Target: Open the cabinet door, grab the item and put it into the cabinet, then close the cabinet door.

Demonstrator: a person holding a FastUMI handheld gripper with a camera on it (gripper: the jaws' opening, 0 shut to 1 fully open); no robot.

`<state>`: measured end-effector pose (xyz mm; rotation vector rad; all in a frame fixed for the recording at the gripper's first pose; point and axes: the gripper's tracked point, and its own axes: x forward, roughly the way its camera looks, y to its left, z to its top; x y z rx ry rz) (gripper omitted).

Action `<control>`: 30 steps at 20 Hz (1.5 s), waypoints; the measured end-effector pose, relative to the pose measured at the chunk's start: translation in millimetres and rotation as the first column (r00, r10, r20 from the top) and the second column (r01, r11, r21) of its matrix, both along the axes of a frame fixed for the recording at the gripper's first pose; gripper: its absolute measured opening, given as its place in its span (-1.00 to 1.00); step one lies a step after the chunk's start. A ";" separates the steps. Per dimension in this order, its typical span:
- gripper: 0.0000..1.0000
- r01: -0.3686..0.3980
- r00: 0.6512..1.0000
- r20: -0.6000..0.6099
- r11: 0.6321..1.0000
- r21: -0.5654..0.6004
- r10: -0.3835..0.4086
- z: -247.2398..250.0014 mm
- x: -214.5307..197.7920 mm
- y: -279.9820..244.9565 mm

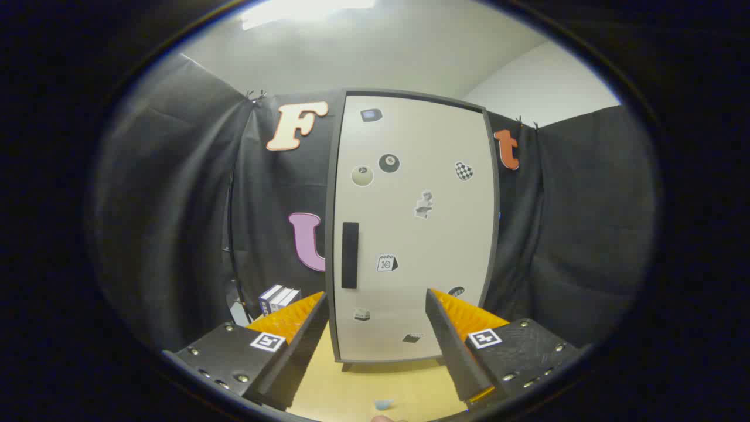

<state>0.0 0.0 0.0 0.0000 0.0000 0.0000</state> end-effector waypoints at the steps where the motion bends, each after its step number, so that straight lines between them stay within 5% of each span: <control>1: 0.95 -0.002 1.000 -0.002 1.000 -0.001 0.002 -1.0 1.7 -0.8; 16: 0.96 -0.033 0.999 -0.019 0.999 0.011 0.033 -16.6 11.2 13.1; 30: 0.95 -0.045 0.999 -0.029 0.999 -0.006 0.045 -27.1 118.1 40.4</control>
